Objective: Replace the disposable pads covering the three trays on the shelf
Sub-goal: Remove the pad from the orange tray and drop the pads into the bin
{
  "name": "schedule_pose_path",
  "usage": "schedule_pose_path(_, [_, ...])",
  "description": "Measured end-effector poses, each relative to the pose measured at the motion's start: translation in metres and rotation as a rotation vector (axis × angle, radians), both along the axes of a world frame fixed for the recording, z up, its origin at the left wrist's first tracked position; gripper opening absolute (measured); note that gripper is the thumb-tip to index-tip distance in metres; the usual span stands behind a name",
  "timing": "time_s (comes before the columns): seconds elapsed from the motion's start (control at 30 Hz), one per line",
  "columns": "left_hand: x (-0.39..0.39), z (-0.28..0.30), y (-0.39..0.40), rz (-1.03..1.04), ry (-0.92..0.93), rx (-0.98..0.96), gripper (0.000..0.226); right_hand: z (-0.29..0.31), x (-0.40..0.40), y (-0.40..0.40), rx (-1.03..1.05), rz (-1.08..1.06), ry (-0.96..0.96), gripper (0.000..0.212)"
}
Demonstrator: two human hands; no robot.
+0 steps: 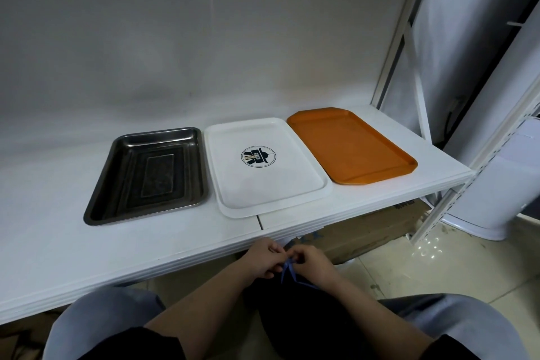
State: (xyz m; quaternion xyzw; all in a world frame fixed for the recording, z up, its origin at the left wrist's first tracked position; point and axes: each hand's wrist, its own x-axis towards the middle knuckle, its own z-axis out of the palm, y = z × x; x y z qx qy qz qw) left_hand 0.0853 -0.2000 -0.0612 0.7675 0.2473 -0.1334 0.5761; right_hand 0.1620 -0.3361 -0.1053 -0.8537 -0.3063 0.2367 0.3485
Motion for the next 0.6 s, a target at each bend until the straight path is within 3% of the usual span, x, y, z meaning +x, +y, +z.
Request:
schedule_pose_path(0.17, [-0.002,0.001,0.002,0.060,0.017,-0.042,0.015,0.000,0.000,-0.001,-0.003,-0.056,-0.029,0.033])
schedule_pose_path(0.33, [-0.006,-0.013,0.004,-0.117,-0.013,0.166,0.013,0.005,-0.002,-0.004,0.075,-0.106,-0.056,0.029])
schedule_pose_path(0.4, [-0.005,-0.018,0.005,-0.322,-0.069,0.357,0.030,0.008,-0.003,-0.004,0.146,-0.126,-0.048,0.026])
schedule_pose_path(0.47, [-0.005,-0.024,0.005,-0.508,-0.032,0.548,0.064,0.014,-0.005,-0.005,0.209,-0.137,-0.041,0.025])
schedule_pose_path(0.53, [-0.005,-0.032,0.004,-0.582,0.060,0.568,0.092,0.019,-0.007,-0.006,0.246,-0.134,-0.030,0.026])
schedule_pose_path(0.6, [-0.005,-0.040,0.004,-0.604,0.080,0.536,0.099,0.023,-0.009,-0.008,0.278,-0.131,-0.010,0.025])
